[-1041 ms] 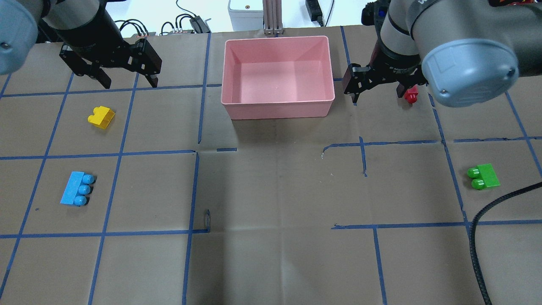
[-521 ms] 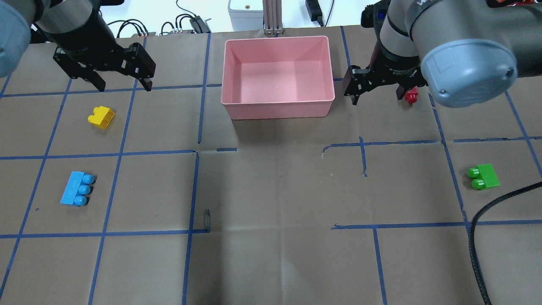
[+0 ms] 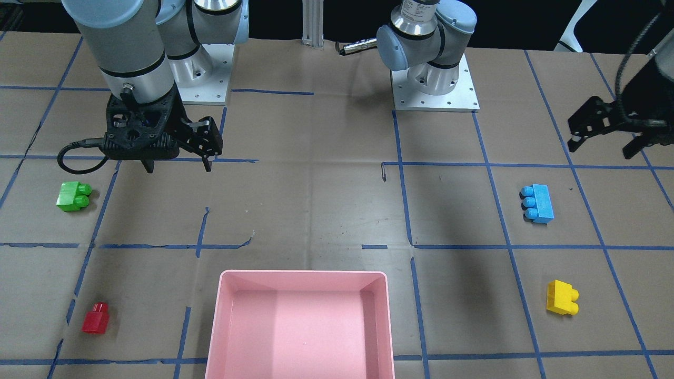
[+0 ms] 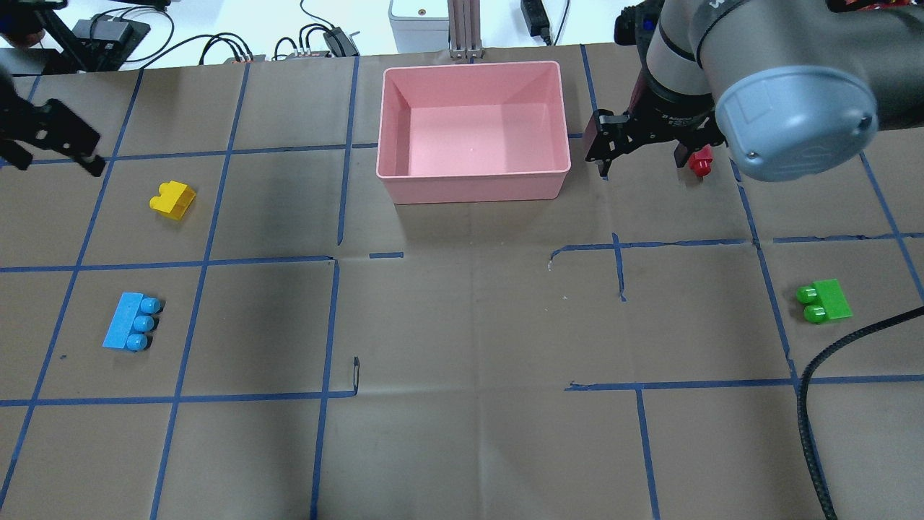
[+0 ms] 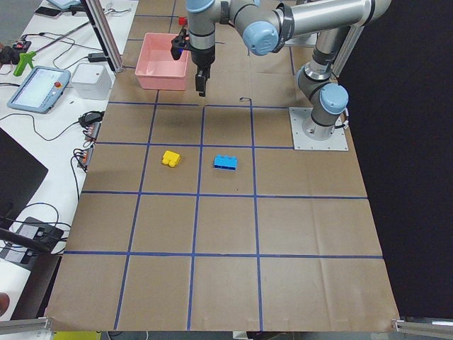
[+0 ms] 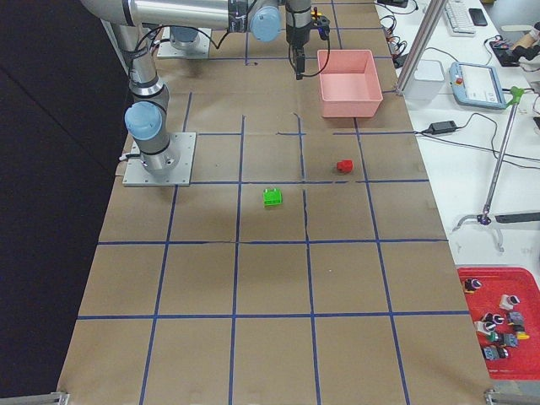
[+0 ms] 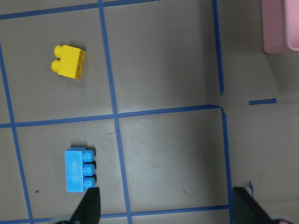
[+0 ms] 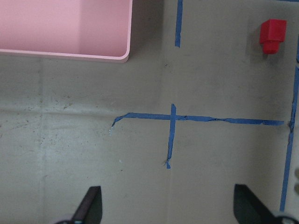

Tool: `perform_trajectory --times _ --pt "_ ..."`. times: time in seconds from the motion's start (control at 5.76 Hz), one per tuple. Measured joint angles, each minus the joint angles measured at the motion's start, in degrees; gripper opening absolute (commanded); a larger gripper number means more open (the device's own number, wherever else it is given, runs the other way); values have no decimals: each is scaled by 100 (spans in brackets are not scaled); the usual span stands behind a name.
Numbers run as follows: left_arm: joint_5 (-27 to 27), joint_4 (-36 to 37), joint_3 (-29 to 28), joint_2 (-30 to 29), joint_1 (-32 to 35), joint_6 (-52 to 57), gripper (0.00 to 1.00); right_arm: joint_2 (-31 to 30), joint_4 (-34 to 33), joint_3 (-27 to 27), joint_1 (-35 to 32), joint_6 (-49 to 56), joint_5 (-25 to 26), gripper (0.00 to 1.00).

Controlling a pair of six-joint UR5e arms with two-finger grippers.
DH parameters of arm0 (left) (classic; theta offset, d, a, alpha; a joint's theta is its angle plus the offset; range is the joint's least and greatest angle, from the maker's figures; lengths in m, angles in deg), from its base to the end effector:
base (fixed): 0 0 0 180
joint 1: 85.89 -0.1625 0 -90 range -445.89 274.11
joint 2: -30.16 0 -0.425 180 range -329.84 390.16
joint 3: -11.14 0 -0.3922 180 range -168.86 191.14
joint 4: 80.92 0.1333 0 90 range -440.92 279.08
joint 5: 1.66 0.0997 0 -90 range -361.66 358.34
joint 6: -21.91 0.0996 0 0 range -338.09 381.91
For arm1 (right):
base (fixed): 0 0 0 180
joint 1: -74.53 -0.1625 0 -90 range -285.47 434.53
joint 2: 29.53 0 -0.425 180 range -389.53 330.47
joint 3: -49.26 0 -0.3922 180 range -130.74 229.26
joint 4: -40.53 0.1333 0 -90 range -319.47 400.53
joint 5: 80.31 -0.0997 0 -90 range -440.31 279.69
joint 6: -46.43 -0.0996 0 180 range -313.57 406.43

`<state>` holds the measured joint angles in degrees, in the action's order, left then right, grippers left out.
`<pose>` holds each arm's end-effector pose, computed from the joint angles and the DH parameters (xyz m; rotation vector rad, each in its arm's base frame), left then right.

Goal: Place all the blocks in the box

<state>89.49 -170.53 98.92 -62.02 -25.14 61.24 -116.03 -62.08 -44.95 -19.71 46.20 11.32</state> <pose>0.1341 -0.5081 0.4886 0.2740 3.1087 0.0080 0.1687 -0.5114 0.4434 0.1070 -3.1118 0.1348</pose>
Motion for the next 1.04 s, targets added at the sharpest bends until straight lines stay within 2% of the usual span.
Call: perform_trajectory --times 0.17,0.35,0.69,1.04 --pt "-1 82 169 14 -601 877 98 -1 -16 -7 61 171 -6 100" --pt "-19 187 342 23 -878 1235 98 -6 -13 -26 270 539 -4 100" --pt "-112 907 912 -107 -973 951 97 -8 22 -57 1047 1495 -8 99" --pt "-335 2104 1802 -376 -967 364 97 -32 7 -146 1690 2370 6 99"
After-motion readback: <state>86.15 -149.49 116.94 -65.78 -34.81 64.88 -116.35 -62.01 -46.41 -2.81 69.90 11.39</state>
